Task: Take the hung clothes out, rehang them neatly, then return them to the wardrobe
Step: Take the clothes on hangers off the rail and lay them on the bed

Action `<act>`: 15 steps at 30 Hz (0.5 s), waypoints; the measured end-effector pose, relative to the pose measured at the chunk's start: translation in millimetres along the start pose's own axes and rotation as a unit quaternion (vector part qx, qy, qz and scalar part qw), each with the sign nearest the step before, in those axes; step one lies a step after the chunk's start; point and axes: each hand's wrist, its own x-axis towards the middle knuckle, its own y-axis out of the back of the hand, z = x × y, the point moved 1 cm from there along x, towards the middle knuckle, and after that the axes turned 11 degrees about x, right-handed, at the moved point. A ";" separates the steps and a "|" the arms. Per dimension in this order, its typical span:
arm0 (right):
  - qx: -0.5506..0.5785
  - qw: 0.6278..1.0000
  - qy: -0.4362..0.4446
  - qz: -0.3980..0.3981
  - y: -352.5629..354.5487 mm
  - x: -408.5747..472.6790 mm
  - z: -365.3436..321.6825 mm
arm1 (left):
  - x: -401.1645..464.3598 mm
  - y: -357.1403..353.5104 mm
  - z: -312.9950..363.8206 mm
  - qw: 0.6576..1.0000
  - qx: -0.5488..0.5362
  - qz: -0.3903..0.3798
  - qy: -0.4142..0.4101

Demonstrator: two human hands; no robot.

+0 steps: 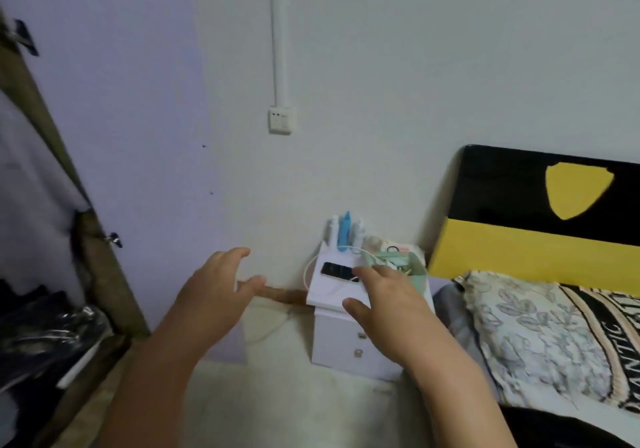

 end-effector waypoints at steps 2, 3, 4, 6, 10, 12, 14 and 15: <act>0.000 0.999 0.035 -0.006 -18.5 18.8 -35.2 | 4.4 22.0 -38.9 1.000 0.010 0.016 0.024; 0.001 0.999 0.051 -0.013 -28.5 28.2 -52.4 | 6.7 33.5 -58.6 0.999 0.013 0.024 0.038; 0.001 0.998 0.065 -0.022 -38.7 37.8 -69.5 | 9.2 45.1 -78.4 0.998 0.012 0.033 0.055; -0.004 0.995 0.093 -0.036 -58.6 58.8 -103.3 | 14.2 68.4 -117.3 0.995 0.005 0.045 0.089; -0.016 0.988 0.143 -0.051 -92.8 98.8 -171.7 | 25.2 111.6 -188.8 0.988 0.038 0.058 0.136; -0.013 0.983 0.173 -0.057 -107.0 114.2 -204.3 | 30.1 131.5 -218.2 0.984 0.057 0.072 0.153; -0.012 0.977 0.201 -0.063 -119.5 127.3 -234.1 | 34.9 148.1 -242.6 0.980 0.065 0.075 0.174; -0.013 0.974 0.215 -0.066 -125.3 133.8 -248.2 | 37.9 154.9 -253.1 0.978 0.070 0.074 0.183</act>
